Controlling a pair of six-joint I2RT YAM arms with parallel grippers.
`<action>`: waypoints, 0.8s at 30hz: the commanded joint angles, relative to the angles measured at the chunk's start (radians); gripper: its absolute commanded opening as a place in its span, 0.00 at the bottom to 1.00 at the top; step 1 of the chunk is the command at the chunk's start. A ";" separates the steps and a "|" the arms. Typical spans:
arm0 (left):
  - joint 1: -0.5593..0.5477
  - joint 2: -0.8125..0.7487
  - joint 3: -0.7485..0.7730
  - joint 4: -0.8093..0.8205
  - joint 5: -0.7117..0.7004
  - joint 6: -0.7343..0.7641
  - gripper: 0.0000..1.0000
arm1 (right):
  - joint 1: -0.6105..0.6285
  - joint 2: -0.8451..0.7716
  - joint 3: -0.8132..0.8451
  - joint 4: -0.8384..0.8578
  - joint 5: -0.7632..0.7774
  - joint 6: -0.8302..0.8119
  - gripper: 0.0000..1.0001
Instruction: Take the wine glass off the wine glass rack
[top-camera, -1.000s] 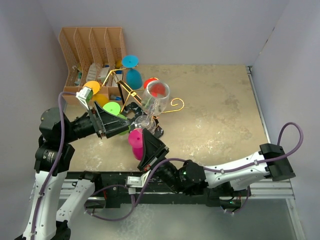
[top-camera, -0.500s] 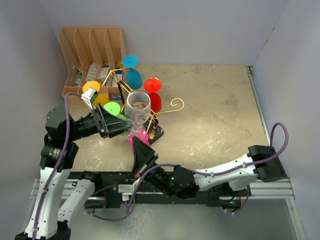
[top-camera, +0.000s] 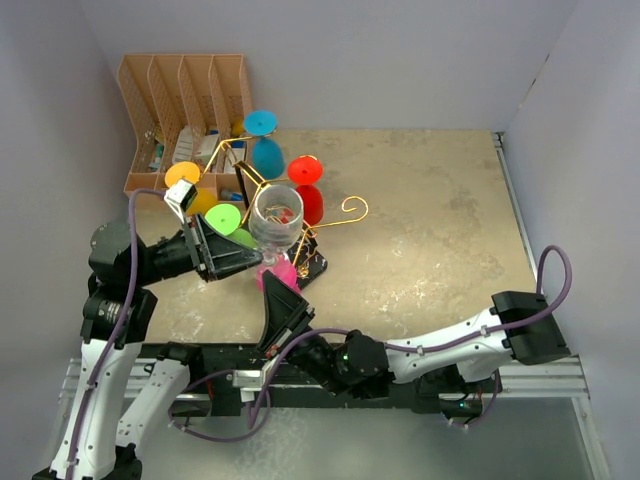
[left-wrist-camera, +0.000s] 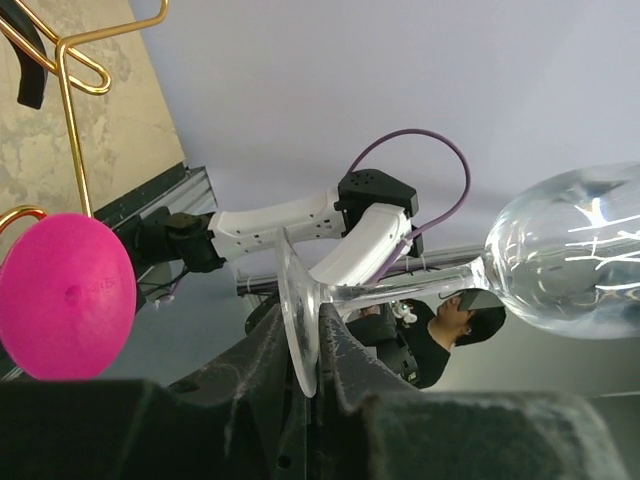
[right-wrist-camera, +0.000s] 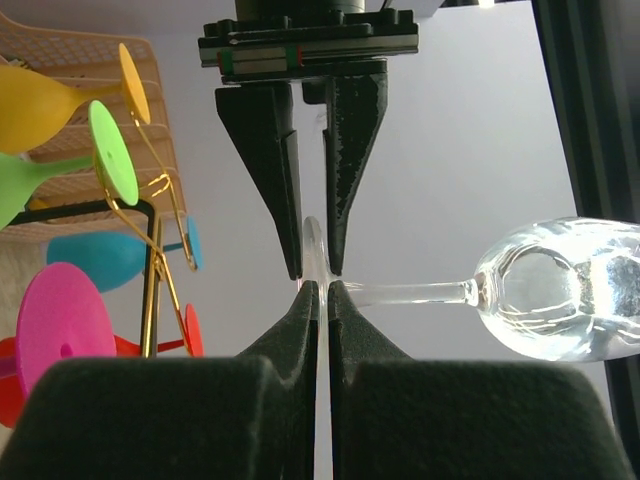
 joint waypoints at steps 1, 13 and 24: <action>-0.007 -0.013 -0.002 0.075 0.037 -0.031 0.12 | 0.004 -0.005 0.056 0.106 -0.024 -0.031 0.00; -0.007 -0.049 -0.121 0.227 -0.007 -0.146 0.00 | 0.002 -0.054 0.027 0.179 0.046 -0.012 0.24; -0.007 -0.055 -0.268 0.582 -0.155 -0.346 0.00 | 0.058 -0.149 -0.128 0.389 0.292 -0.105 0.41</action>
